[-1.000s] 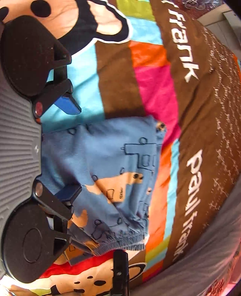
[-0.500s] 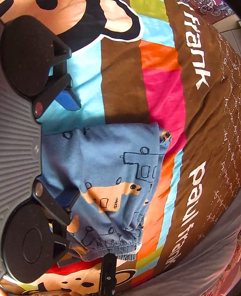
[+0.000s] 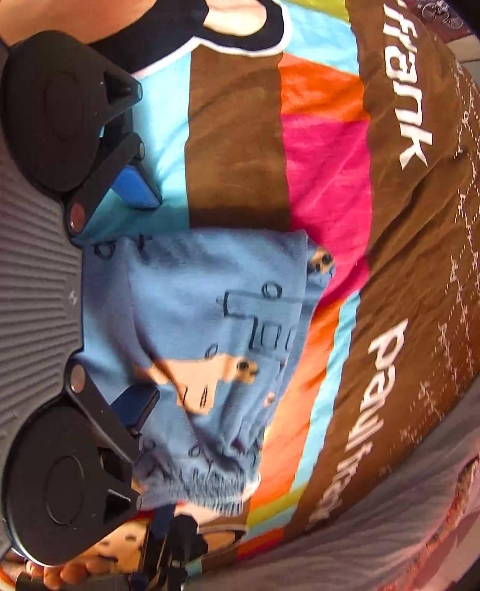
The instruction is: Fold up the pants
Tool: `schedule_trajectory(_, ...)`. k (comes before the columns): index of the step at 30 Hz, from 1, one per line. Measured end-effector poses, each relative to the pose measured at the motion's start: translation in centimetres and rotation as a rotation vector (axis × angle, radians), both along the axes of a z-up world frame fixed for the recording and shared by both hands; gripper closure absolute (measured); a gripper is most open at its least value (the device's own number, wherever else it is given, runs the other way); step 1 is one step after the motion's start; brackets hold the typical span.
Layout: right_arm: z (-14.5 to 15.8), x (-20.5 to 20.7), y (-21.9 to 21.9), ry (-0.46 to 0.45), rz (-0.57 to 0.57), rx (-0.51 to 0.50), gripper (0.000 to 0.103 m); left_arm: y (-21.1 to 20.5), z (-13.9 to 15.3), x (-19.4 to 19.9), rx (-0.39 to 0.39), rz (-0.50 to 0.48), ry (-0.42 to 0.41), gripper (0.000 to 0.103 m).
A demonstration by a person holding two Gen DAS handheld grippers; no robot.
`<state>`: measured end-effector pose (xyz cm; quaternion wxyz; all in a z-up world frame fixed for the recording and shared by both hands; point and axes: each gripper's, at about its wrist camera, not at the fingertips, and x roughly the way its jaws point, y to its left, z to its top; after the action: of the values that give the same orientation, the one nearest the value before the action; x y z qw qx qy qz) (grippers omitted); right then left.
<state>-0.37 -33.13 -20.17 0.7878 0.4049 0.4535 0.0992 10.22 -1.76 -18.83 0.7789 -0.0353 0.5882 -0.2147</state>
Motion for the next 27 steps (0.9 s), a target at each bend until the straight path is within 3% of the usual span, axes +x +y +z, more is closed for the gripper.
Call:
schedule_trajectory(2, -0.4, -0.1, 0.2, 0.005, 0.016, 0.07, 0.011, 0.3, 0.3, -0.1, -0.082, -0.016, 0.02, 0.003)
schedule_trajectory(6, -1.4, -0.3, -0.3, -0.001, -0.014, 0.156, 0.013, 1.5, -0.3, 0.3, -0.108, 0.033, 0.039, 0.006)
schedule_trajectory(8, -2.3, -0.5, -1.6, 0.014, -0.08, 0.225, 0.024, 2.4, -0.6, 0.9, -0.158, 0.069, 0.069, 0.006)
schedule_trajectory(10, -2.7, -0.5, -2.1, 0.023, -0.083, 0.229, 0.033, 2.5, -0.8, 1.4, -0.181, 0.071, 0.092, 0.002)
schedule_trajectory(14, -2.7, 0.1, -1.4, 0.001, -0.051, 0.225, 0.033, 1.0, -1.1, 1.4, -0.168, 0.041, 0.083, 0.001)
schedule_trajectory(16, -2.8, 0.5, -0.9, -0.004, -0.024, 0.229, 0.034, 0.6, -1.0, 1.2, -0.206, 0.03, 0.092, 0.001)
schedule_trajectory(18, -2.6, 0.8, -0.1, -0.005, 0.02, 0.217, 0.043, 0.6, -0.7, 0.9, -0.238, 0.022, 0.095, 0.006)
schedule_trajectory(20, -2.5, 0.8, 0.1, -0.006, 0.05, 0.186, 0.069, 0.8, -0.7, 0.7, -0.21, 0.027, 0.081, 0.025)
schedule_trajectory(23, -2.5, 0.5, -0.2, -0.001, 0.044, 0.159, 0.072, 2.8, -1.1, 1.0, -0.235, 0.103, 0.105, 0.047)
schedule_trajectory(27, -2.4, 0.4, -0.3, 0.002, 0.053, 0.153, 0.072, 4.6, -2.3, 2.0, -0.284, 0.191, 0.173, 0.055)
